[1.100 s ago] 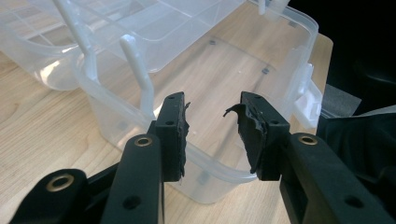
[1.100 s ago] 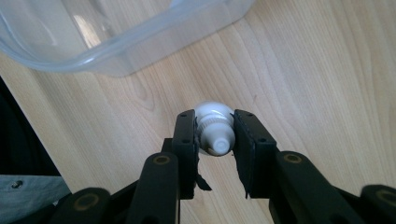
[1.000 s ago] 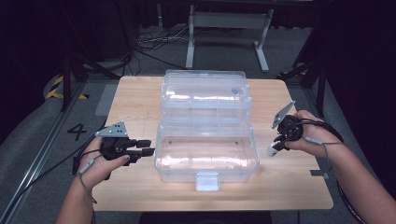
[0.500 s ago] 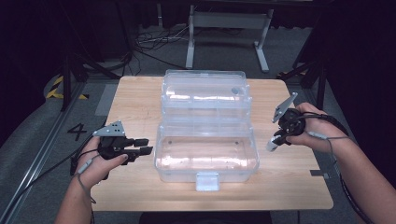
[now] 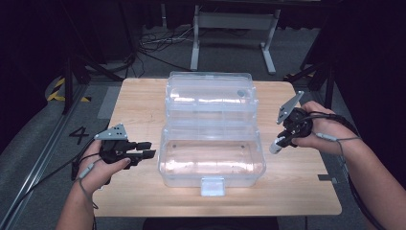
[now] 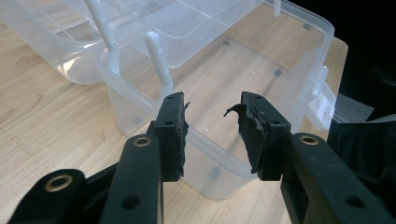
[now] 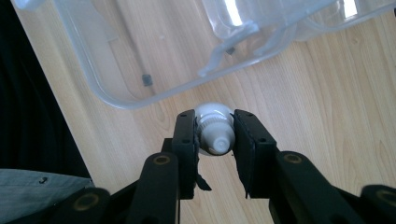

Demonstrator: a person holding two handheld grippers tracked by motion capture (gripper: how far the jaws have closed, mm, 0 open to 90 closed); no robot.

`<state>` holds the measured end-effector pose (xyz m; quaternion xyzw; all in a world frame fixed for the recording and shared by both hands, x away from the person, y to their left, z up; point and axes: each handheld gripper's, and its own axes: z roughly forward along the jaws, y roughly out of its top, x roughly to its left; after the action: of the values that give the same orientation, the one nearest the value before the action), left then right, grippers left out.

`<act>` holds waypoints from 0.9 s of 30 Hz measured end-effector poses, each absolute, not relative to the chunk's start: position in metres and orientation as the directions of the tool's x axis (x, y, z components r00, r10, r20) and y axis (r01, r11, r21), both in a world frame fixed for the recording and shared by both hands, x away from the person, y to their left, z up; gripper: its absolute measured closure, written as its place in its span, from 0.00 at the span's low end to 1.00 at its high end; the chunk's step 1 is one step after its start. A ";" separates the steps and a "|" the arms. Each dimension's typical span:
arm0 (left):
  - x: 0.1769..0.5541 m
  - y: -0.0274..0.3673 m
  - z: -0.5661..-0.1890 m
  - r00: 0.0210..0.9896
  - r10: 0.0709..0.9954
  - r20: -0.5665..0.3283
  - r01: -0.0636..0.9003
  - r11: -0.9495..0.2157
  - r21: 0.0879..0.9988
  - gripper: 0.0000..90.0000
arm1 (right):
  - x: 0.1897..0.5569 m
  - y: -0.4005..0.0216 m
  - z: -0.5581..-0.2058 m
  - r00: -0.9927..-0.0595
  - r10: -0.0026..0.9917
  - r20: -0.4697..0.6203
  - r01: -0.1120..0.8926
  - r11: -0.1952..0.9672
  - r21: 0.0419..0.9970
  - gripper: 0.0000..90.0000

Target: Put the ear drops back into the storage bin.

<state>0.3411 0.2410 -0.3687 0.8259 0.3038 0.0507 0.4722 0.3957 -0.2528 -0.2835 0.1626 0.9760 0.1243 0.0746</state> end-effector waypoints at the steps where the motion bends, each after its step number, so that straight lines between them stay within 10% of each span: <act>1: 0.341 0.241 -0.369 0.808 0.552 -0.205 0.457 -0.369 0.810 0.69 | 0.393 -0.249 -0.281 -0.939 0.328 -0.106 0.290 0.918 0.270 0.79; 27: 0.343 0.243 -0.371 0.786 0.585 -0.199 0.468 -0.353 0.810 0.69 | 0.376 -0.203 -0.280 -0.976 0.197 -0.094 0.165 0.949 0.269 0.79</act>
<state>0.3427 0.2431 -0.3710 0.8201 0.3209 0.0622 0.4696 0.3757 -0.2028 -0.2800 0.0918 0.9853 0.1309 0.0597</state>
